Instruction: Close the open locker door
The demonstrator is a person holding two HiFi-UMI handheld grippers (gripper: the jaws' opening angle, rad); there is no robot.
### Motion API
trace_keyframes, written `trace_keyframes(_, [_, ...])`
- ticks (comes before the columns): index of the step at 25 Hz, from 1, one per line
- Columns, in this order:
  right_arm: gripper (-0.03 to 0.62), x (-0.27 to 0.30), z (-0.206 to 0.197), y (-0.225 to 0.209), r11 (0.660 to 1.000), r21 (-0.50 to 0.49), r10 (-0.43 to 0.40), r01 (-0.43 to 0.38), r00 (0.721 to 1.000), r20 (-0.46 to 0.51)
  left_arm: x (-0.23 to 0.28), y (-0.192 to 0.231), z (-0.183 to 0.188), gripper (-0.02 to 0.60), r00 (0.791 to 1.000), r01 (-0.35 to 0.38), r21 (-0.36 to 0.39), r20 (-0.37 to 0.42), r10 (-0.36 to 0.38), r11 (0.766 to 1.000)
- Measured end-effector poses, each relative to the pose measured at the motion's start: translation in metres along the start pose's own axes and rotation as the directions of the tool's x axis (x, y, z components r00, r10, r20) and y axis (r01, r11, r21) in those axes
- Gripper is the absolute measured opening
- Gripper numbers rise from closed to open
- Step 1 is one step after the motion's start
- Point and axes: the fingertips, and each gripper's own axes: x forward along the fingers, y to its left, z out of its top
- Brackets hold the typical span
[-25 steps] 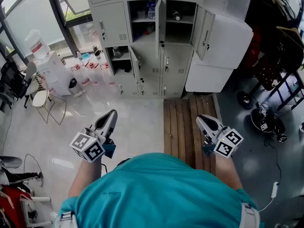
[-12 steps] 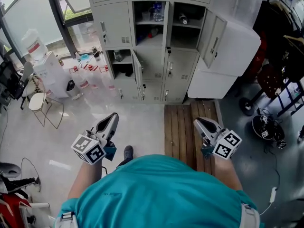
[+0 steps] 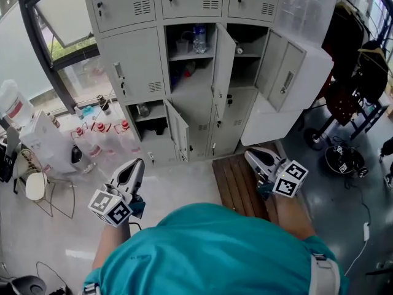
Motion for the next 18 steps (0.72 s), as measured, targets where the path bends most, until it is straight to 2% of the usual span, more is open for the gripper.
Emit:
trace_keyframes(3, [0.003, 0.046, 0.018, -0.021, 1.000, 0.011, -0.028, 0.028, 0.999, 0.037, 0.025, 0.049, 0.020, 0.005, 0.999, 0.041, 0.032, -0.014, -0.041, 0.999])
trace_keyframes(6, [0.005, 0.075, 0.023, -0.043, 0.998, 0.007, -0.057, 0.056, 0.998, 0.033, 0.054, 0.087, 0.027, 0.005, 0.998, 0.065, 0.019, -0.027, -0.065, 0.998])
trace_keyframes(11, [0.005, 0.096, 0.031, -0.100, 0.997, 0.014, -0.076, 0.076, 0.997, 0.021, 0.112, 0.113, 0.021, 0.005, 0.995, 0.089, -0.003, -0.055, -0.089, 0.996])
trace_keyframes(15, [0.040, 0.106, 0.047, -0.157, 1.000, -0.011, -0.011, 0.011, 1.000, 0.028, 0.171, 0.108, 0.016, 0.003, 0.995, 0.091, 0.018, -0.052, -0.090, 0.996])
trace_keyframes(18, [0.065, 0.114, 0.053, -0.197, 0.997, -0.011, 0.081, -0.081, 0.996, 0.022, 0.209, 0.094, 0.015, 0.003, 0.998, 0.044, 0.048, -0.040, -0.042, 0.998])
